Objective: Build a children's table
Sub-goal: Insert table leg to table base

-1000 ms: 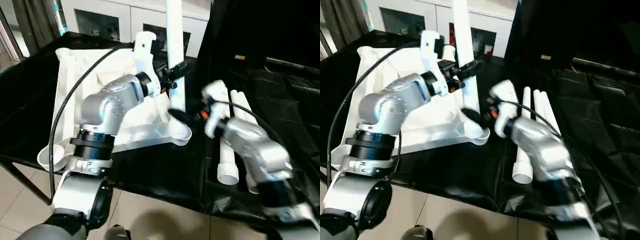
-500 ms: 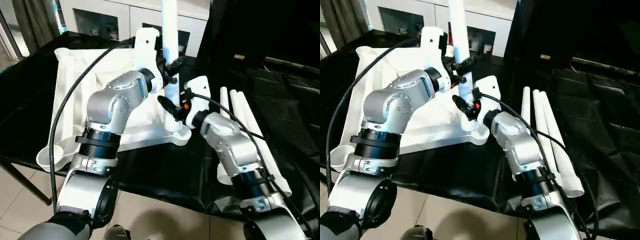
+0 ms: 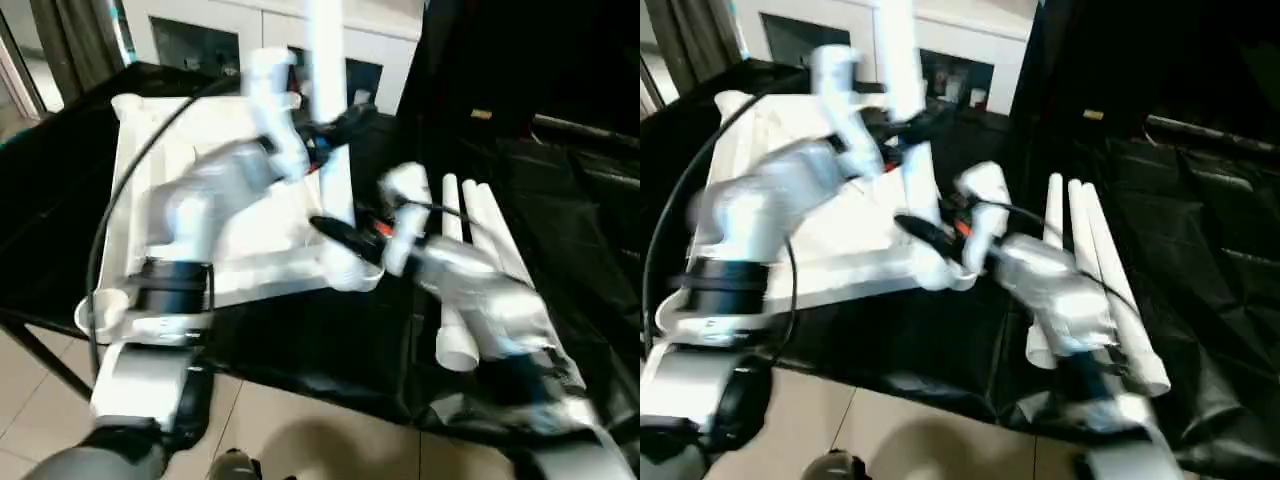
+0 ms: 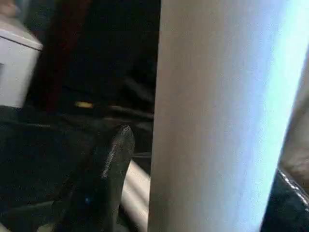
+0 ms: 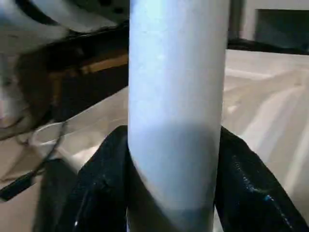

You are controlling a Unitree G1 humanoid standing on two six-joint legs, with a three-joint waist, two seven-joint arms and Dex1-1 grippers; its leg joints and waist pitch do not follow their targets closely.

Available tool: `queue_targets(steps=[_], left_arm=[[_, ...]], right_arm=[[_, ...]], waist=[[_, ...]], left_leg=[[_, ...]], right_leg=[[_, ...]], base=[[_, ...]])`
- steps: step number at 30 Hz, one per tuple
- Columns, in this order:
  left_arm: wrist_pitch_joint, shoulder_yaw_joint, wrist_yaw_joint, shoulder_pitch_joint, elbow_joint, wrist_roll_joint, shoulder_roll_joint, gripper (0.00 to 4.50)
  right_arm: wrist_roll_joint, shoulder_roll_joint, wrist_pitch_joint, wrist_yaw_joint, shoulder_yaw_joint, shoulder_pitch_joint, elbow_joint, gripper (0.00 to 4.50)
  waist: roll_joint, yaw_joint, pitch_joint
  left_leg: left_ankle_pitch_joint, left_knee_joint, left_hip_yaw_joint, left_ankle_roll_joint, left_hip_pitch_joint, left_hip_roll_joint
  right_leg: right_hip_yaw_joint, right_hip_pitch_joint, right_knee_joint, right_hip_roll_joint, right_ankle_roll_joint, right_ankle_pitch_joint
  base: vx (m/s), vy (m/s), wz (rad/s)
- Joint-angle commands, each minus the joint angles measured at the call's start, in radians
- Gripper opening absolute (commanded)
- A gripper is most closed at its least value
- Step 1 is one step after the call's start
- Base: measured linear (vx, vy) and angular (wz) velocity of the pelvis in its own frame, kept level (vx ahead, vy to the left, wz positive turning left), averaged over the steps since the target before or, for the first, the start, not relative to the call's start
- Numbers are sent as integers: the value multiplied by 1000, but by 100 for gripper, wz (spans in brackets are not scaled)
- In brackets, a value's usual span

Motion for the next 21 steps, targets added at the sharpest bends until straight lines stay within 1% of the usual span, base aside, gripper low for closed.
queue_targets(steps=[1,2,3,4,5,6,8,9,10,11,12,13,15,16,17,18,19,20,21], left_arm=[[62,65,-64,-3,14,-103,0,298],[107,86,-137,8,8,-162,18,298],[151,91,-206,21,-6,-208,38,298],[177,77,-258,32,-19,-226,59,298],[182,72,-269,35,-23,-228,64,298],[189,43,-310,49,-48,-230,83,298],[188,-5,-372,67,-88,-231,109,298],[190,-17,-396,73,-103,-236,117,298],[193,-25,-416,78,-115,-241,123,298],[198,-31,-416,78,-121,-240,125,298],[201,-42,-409,75,-123,-231,126,280],[201,-42,-409,75,-123,-231,126,262],[193,-54,-400,73,-122,-217,126,259],[189,-58,-399,73,-122,-211,125,247],[190,-56,-396,71,-124,-213,122,231],[190,-54,-395,67,-122,-214,120,220],[190,-53,-395,65,-122,-216,119,215],[191,-51,-398,62,-122,-221,119,210],[190,-48,-397,60,-122,-224,119,206]], right_arm=[[55,-19,36,59,-20,13,-63,187],[94,-38,71,98,-29,26,-96,187],[123,-55,99,129,-36,36,-120,187],[147,-70,123,154,-40,43,-139,187],[153,-74,128,160,-40,45,-143,187],[168,-85,144,179,-39,51,-157,187],[185,-96,158,197,-37,56,-169,187],[189,-98,161,202,-36,58,-173,187],[193,-100,165,206,-36,60,-177,187],[195,-101,170,208,-37,62,-181,187],[197,-103,179,208,-36,64,-188,187],[197,-103,179,208,-36,64,-188,186],[199,-105,185,207,-32,66,-193,186],[199,-107,189,210,-28,67,-195,186],[199,-108,191,211,-25,68,-197,186],[199,-109,193,213,-22,67,-197,186],[199,-111,195,215,-20,66,-197,186],[200,-110,199,216,-20,65,-197,186],[201,-110,200,218,-20,63,-196,186]], waist=[[16,-3,-80],[21,-2,-79],[19,-1,-80],[20,-2,-80],[21,-2,-80],[24,-3,-80],[25,-3,-79],[26,-4,-79],[27,-4,-78],[28,-4,-78],[25,-3,-77],[24,-2,-77],[24,-3,-76],[22,-3,-76],[24,-2,-77],[23,-2,-77],[23,-2,-78],[20,-3,-78],[22,-3,-79]], left_leg=[[-169,-65,-16,-40,41,23],[-177,-65,-17,-40,42,22],[-184,-66,-18,-38,42,23],[-178,-66,-17,-34,42,23],[-178,-67,-18,-34,43,24],[-185,-68,-19,-37,44,25],[-206,-70,-19,-47,44,27],[-211,-72,-19,-50,45,28],[-227,-73,-19,-64,47,29],[-236,-73,-17,-66,47,28],[-241,-74,-19,-72,47,29],[-241,-75,-19,-74,47,29],[-254,-76,-20,-82,46,29],[-246,-76,-20,-82,45,29],[-242,-75,-20,-83,46,29],[-230,-75,-20,-82,45,28],[-226,-74,-20,-82,45,28],[-215,-74,-20,-78,44,28],[-205,-72,-19,-75,43,27]], right_leg=[[34,37,-67,-61,-220,51],[34,35,-68,-61,-224,42],[34,38,-68,-61,-229,33],[34,38,-68,-59,-233,42],[33,37,-67,-57,-231,42],[33,36,-67,-58,-232,41],[34,34,-70,-60,-229,22],[34,33,-71,-61,-227,13],[34,32,-72,-62,-226,-11],[34,30,-72,-62,-228,-15],[34,32,-73,-63,-224,-23],[34,32,-73,-63,-222,-28],[35,32,-77,-65,-208,-61],[36,33,-77,-66,-203,-62],[36,32,-76,-66,-202,-58],[36,33,-75,-65,-202,-46],[35,33,-74,-65,-203,-38],[35,34,-73,-64,-204,-22],[35,34,-71,-63,-207,-8]], base=[[0,0,0],[0,0,0],[0,0,0],[0,0,0],[0,0,0],[0,0,0],[0,0,0],[0,0,0],[0,0,0],[0,0,0],[0,0,0],[0,0,0],[0,0,0],[0,0,0],[0,0,0],[0,0,0],[0,0,0],[0,0,0],[0,0,0]])
